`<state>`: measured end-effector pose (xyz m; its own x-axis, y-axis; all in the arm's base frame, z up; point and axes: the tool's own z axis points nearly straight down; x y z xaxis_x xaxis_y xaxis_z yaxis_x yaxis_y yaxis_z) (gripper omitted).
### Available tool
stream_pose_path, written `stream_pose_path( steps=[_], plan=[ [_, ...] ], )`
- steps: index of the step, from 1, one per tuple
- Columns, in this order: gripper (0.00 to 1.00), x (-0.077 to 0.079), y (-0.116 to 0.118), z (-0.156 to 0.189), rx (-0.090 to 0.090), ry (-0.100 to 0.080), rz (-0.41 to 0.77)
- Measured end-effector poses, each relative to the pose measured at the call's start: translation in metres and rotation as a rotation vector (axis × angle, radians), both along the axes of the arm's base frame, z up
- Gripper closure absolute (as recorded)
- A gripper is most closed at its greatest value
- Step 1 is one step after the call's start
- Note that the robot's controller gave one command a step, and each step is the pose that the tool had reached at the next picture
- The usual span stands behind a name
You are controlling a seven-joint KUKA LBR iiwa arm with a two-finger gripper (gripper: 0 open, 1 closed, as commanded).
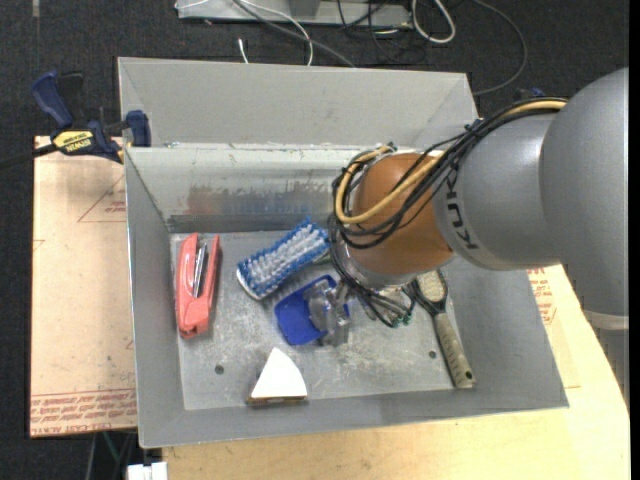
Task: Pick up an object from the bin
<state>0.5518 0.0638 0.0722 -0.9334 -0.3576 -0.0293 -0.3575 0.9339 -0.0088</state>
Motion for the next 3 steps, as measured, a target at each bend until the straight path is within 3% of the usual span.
stream_pose_path(
  steps=[1, 2, 3],
  plan=[
    [1.0, 0.049, 0.014, -0.001, 0.004, -0.004, -0.053],
    [1.0, 0.04, 0.06, 0.0, -0.001, 0.003, 0.087],
    [1.0, 0.062, 0.011, -0.001, 0.004, -0.005, -0.032]
  ],
)
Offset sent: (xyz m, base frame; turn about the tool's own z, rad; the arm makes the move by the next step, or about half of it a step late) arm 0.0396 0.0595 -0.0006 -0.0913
